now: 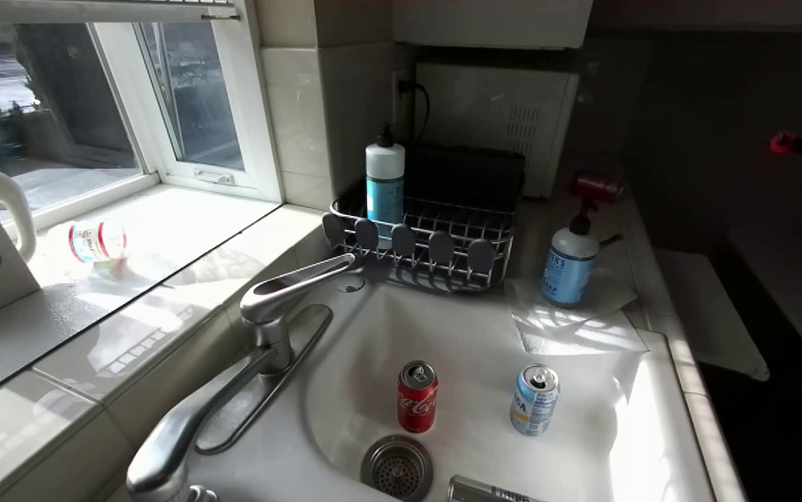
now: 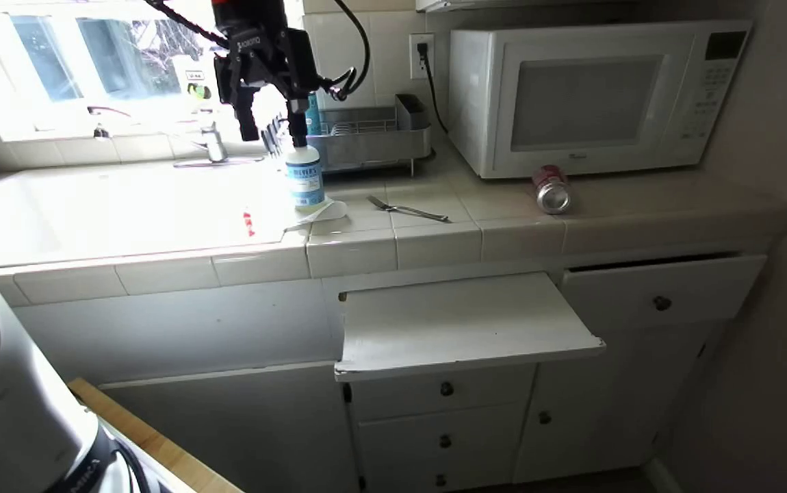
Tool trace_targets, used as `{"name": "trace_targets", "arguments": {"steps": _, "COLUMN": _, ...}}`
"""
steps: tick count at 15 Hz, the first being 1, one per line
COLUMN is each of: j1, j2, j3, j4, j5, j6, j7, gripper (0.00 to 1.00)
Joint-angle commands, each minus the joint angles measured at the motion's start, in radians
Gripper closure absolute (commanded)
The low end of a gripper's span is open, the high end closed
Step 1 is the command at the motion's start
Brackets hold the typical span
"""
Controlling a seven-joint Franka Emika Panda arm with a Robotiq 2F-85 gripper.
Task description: Put the silver fork on the shelf.
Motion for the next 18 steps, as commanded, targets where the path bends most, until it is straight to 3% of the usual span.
{"name": "trace_targets", "arguments": {"steps": 1, "j1": 0.019, "j2": 0.001, "j3": -0.014, "j4": 0.002, "j5": -0.007, "j6": -0.004, "j7": 0.009, "gripper": 0.0}}
{"name": "trace_targets", "arguments": {"steps": 16, "j1": 0.019, "j2": 0.001, "j3": -0.014, "j4": 0.002, "j5": -0.007, "j6": -0.004, "j7": 0.009, "gripper": 0.0}}
{"name": "trace_targets", "arguments": {"steps": 18, "j1": 0.061, "j2": 0.01, "j3": -0.043, "j4": 0.003, "j5": 0.011, "j6": 0.04, "j7": -0.107, "gripper": 0.0}}
